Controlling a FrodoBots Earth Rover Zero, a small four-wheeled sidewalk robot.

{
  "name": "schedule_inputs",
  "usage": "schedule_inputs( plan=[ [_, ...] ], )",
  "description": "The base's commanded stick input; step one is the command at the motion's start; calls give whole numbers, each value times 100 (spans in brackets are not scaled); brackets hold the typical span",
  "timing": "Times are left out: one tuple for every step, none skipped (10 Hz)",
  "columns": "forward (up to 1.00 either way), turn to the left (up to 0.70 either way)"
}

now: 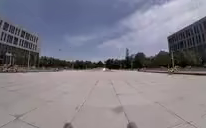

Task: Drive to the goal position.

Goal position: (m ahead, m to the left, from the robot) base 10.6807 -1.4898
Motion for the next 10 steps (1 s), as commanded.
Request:
schedule_inputs(
  plan=[
    [45,0],
    [45,0],
    [45,0],
    [45,0],
    [45,0],
    [45,0],
    [45,0],
    [45,0],
    [45,0],
    [45,0]
  ],
)
